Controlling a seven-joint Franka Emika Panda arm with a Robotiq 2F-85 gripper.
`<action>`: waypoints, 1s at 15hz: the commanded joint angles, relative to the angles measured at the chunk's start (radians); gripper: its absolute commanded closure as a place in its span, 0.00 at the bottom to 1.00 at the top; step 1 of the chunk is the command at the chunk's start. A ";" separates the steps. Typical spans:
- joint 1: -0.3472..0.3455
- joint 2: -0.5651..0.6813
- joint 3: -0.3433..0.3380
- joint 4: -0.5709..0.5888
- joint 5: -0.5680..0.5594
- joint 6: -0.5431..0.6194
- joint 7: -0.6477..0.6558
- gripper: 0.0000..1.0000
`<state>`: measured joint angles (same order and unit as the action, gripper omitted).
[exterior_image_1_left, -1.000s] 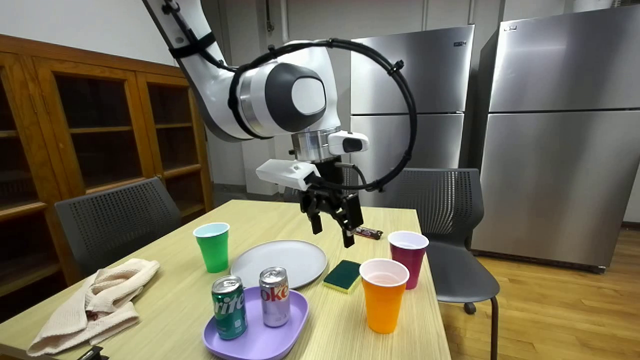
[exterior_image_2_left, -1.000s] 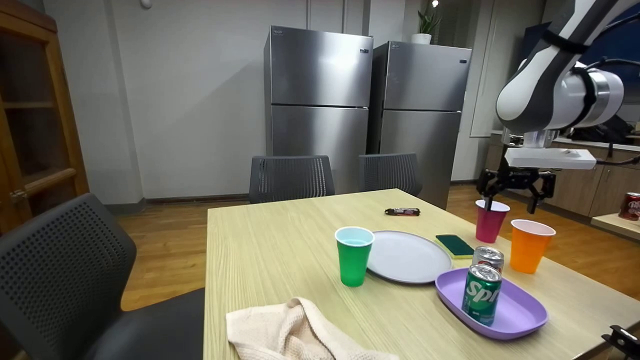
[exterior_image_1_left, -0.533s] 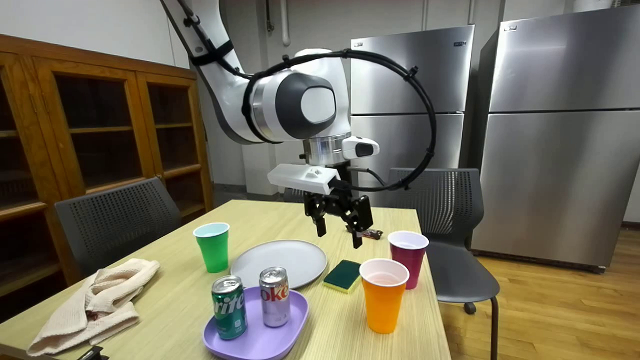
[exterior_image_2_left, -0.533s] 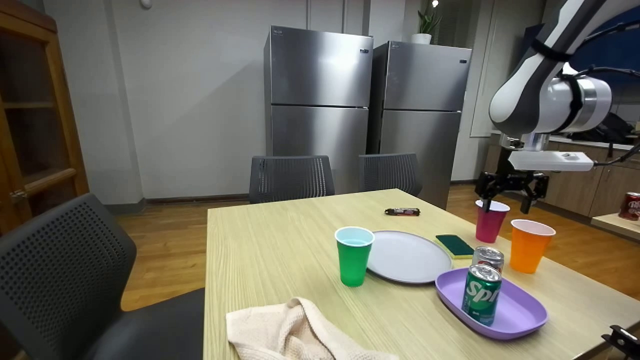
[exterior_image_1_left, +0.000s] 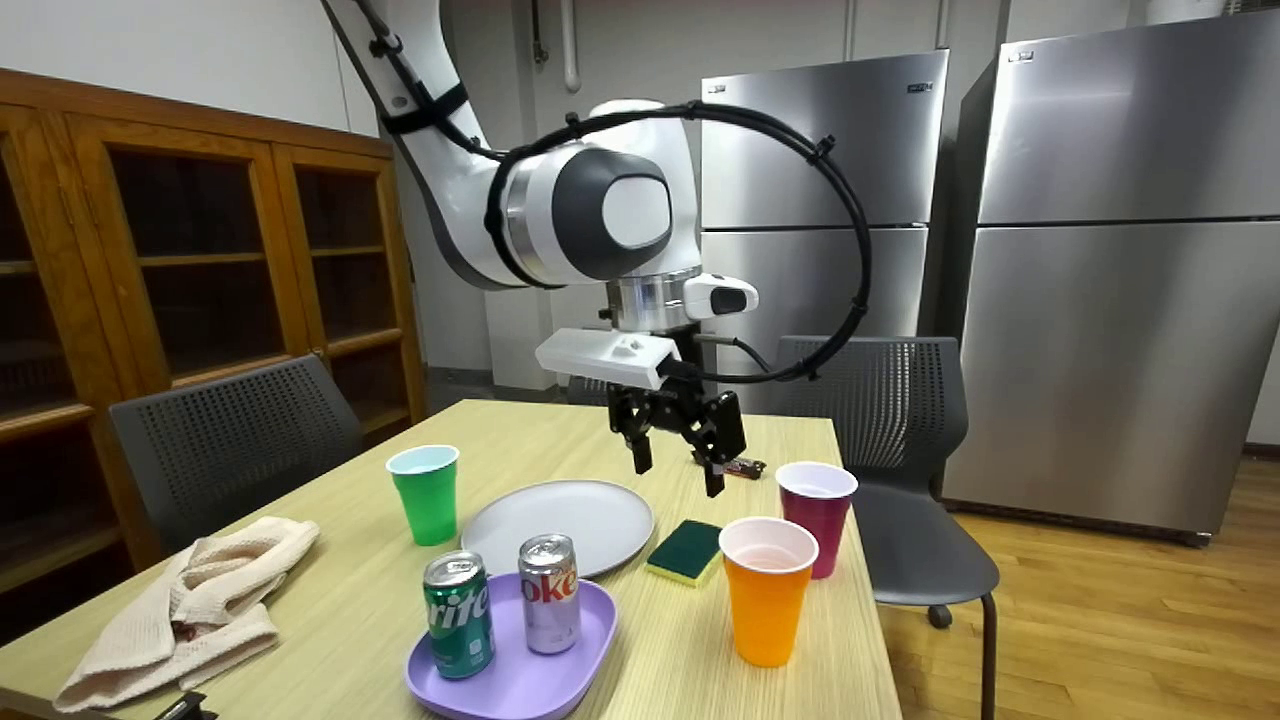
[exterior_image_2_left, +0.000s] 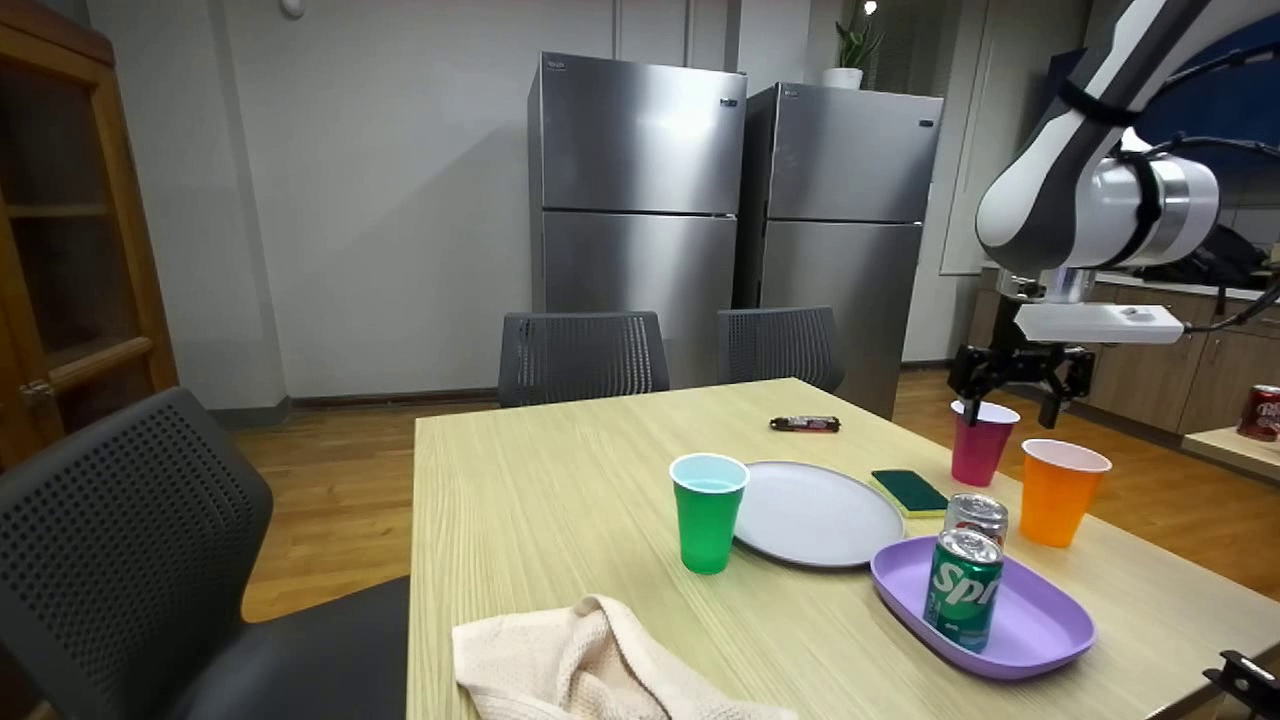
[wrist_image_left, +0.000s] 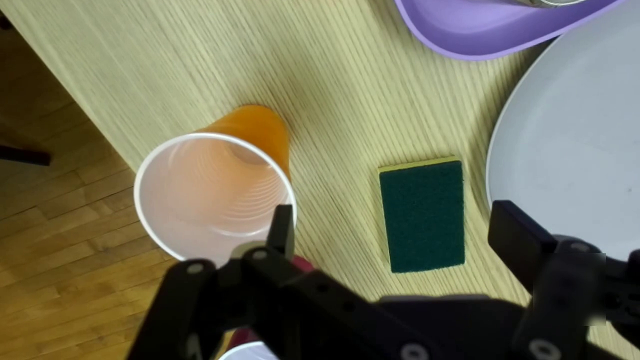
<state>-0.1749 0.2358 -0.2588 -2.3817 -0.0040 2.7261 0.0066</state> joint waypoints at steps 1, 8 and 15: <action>-0.012 -0.002 0.012 0.000 -0.008 -0.002 0.007 0.00; -0.038 0.022 0.019 0.021 0.019 0.005 -0.028 0.00; -0.075 0.058 0.017 0.056 0.030 0.013 -0.030 0.00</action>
<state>-0.2207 0.2648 -0.2597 -2.3618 -0.0024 2.7378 0.0063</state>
